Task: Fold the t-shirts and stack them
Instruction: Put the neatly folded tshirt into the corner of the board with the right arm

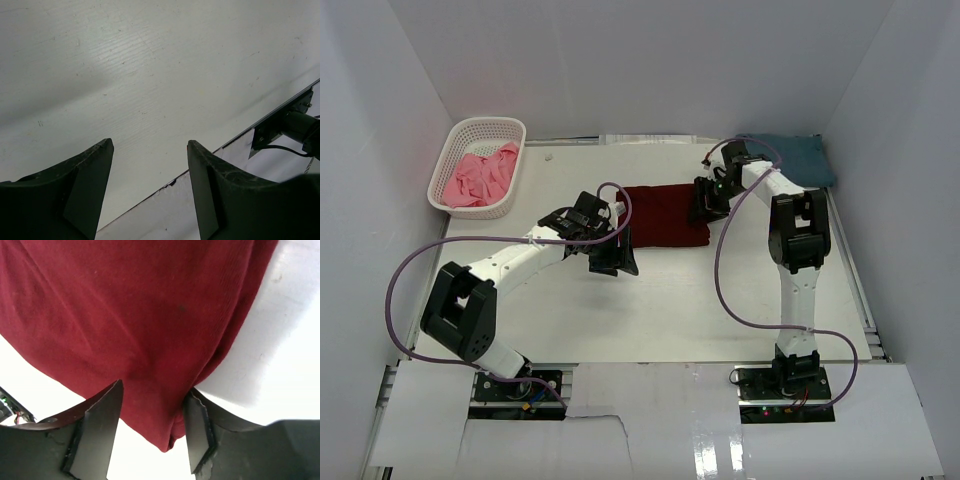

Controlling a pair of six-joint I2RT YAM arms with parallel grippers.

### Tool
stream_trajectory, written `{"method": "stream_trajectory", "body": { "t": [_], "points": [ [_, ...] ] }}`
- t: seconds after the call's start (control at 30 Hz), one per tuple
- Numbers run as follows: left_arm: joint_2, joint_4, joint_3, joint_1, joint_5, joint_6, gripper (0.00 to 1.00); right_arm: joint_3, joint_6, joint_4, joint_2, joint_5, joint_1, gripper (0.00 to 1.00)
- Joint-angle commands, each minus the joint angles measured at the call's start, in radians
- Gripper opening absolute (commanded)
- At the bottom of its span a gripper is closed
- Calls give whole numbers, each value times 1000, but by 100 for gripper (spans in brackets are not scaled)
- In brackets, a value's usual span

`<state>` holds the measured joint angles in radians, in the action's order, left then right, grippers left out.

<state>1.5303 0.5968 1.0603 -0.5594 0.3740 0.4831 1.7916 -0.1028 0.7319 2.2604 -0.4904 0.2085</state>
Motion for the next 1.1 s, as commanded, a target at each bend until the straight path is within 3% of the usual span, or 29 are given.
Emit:
{"method": "stream_trajectory", "body": {
  "t": [0.0, 0.43, 1.07],
  "points": [
    [1, -23, 1, 1, 20, 2, 72, -14, -5, 8, -65, 35, 0, 57],
    [11, -28, 6, 1, 28, -3, 71, -57, -18, 1, -101, 133, -21, 61],
    [27, -26, 17, 0, 29, -6, 71, -113, -29, -88, -13, -20, -24, 60]
  ]
}}
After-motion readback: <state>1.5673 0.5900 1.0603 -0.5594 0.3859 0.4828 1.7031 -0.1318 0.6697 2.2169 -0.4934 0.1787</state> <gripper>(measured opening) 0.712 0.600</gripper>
